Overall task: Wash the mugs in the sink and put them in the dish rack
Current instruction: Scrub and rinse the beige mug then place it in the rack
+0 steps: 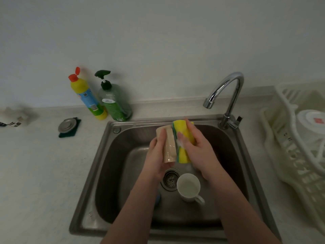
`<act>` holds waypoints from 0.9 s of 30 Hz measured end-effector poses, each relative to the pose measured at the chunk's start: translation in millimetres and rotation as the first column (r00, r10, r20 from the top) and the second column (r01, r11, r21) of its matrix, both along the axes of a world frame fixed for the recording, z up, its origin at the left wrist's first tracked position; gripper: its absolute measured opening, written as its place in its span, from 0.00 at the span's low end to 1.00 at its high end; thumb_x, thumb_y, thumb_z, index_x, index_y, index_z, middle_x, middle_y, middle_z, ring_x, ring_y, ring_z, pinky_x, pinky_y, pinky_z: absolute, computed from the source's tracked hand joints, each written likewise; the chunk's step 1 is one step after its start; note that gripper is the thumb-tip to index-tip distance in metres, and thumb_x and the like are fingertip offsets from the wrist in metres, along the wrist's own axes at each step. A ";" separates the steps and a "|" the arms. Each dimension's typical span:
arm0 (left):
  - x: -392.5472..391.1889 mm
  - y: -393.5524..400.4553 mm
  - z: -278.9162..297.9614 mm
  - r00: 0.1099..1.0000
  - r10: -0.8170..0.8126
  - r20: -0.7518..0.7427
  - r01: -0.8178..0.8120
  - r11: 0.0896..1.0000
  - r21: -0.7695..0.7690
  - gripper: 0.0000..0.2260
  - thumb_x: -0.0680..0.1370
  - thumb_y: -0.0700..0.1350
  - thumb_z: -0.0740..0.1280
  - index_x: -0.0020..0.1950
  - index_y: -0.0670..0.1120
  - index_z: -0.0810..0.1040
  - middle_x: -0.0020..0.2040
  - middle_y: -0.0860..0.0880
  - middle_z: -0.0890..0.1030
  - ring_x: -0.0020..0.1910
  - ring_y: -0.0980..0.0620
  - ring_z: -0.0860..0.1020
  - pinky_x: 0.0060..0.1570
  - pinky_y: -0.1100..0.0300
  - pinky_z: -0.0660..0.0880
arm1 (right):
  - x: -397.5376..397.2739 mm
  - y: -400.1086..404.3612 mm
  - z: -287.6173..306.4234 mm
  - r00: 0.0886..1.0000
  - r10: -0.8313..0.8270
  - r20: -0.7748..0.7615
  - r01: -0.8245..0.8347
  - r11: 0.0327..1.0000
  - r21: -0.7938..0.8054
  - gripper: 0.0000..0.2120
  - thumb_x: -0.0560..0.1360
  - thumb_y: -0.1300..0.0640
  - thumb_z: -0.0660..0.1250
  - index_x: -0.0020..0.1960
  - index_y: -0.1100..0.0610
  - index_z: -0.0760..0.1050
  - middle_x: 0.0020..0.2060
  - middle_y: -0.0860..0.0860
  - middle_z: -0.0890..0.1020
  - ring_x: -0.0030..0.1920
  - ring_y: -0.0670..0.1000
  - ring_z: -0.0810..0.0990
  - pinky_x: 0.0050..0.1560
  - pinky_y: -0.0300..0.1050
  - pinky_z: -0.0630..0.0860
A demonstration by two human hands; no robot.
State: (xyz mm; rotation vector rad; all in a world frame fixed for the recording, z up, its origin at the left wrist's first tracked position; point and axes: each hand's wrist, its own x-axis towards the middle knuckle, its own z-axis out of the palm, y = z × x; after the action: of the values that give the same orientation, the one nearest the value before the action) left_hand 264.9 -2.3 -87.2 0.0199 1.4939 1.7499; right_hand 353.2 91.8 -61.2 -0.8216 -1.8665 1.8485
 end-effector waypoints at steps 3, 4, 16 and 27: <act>-0.1 2.7 2.5 1.000 -0.016 0.009 0.017 0.999 -0.027 0.40 0.59 0.72 0.71 0.66 0.52 0.75 0.60 0.43 0.81 0.53 0.47 0.81 0.41 0.54 0.80 | 1.8 0.6 3.8 1.000 -0.006 0.010 0.005 1.000 0.026 0.26 0.77 0.48 0.65 0.72 0.38 0.61 0.68 0.42 0.70 0.66 0.43 0.70 0.68 0.50 0.69; 0.2 3.3 3.2 1.000 -0.020 0.010 0.020 0.999 -0.034 0.41 0.58 0.73 0.71 0.65 0.52 0.75 0.60 0.43 0.81 0.52 0.47 0.81 0.41 0.55 0.80 | 2.9 0.9 5.4 1.000 -0.005 0.007 0.005 1.000 0.029 0.26 0.77 0.49 0.65 0.73 0.39 0.61 0.68 0.43 0.69 0.66 0.44 0.70 0.68 0.49 0.69; 8.2 1.3 9.6 0.990 -0.035 0.135 0.022 0.995 0.096 0.22 0.79 0.63 0.59 0.44 0.49 0.84 0.40 0.48 0.83 0.37 0.52 0.80 0.39 0.58 0.74 | 12.7 0.4 9.3 1.000 -0.023 0.008 0.025 0.971 -0.237 0.12 0.79 0.47 0.60 0.62 0.36 0.69 0.58 0.41 0.77 0.56 0.42 0.75 0.57 0.45 0.75; 15.6 -1.3 23.8 0.998 -0.018 0.060 0.013 0.997 0.080 0.21 0.76 0.64 0.60 0.46 0.49 0.85 0.43 0.47 0.82 0.42 0.49 0.79 0.44 0.55 0.72 | 13.4 2.1 5.5 0.997 -0.026 -0.078 0.010 0.980 -0.201 0.22 0.76 0.47 0.66 0.68 0.35 0.68 0.65 0.42 0.74 0.62 0.46 0.75 0.63 0.52 0.74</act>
State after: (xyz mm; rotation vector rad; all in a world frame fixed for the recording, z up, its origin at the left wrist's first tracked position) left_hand 280.5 -3.5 -63.3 0.0188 1.3764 1.7813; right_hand 366.6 93.9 -55.7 -0.8134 -1.6388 2.0510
